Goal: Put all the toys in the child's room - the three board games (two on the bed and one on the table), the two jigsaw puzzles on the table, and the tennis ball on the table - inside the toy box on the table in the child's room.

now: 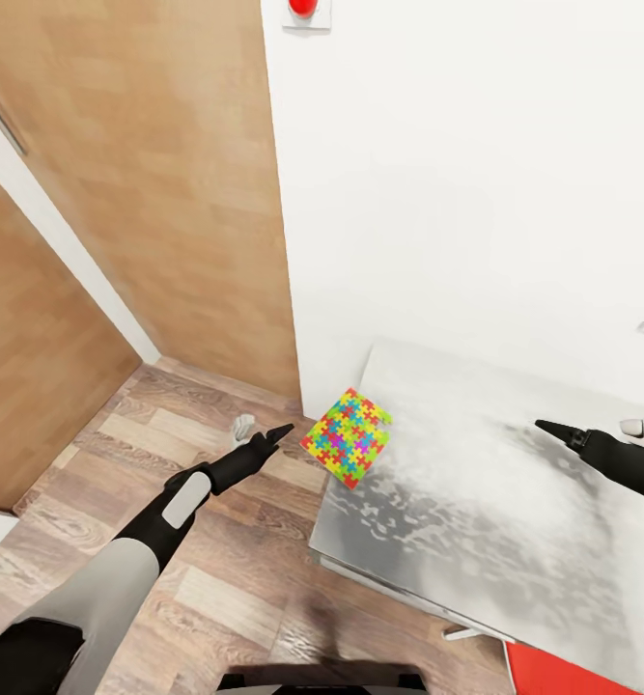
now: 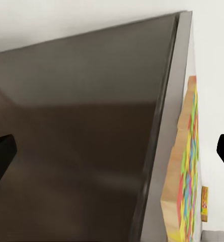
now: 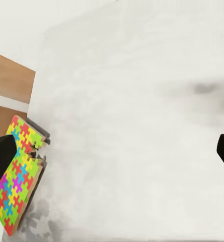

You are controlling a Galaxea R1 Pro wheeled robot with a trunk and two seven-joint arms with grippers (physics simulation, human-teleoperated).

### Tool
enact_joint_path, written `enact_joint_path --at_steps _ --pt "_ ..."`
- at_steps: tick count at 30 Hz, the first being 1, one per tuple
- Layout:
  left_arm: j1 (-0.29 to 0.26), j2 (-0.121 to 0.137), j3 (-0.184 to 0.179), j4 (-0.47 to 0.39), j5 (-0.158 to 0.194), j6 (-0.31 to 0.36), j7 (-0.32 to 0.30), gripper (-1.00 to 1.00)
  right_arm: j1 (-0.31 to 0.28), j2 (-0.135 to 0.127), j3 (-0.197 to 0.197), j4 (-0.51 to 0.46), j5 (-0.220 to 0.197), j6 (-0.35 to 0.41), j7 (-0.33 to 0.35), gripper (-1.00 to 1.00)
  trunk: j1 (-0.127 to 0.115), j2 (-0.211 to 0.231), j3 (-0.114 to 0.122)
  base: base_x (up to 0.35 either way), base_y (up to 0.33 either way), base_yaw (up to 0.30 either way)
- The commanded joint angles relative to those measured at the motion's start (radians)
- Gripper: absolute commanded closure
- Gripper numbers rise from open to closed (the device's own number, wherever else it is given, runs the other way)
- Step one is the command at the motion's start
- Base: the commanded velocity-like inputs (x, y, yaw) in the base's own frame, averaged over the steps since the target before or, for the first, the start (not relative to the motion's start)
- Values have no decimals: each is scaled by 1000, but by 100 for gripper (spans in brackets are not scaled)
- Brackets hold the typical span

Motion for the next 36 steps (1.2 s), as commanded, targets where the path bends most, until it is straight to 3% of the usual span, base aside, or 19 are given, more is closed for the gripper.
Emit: enact_joint_path --at_steps 1,36 --pt "-1 1 -5 0 10 5 0 -100 -1 0 -1 0 10 5 10 -100 1 -2 -1 0 0 -76" --pt "-3 -11 -7 -14 11 5 -3 -100 -1 0 0 0 10 5 10 -100 1 -2 -1 0 0 -15"
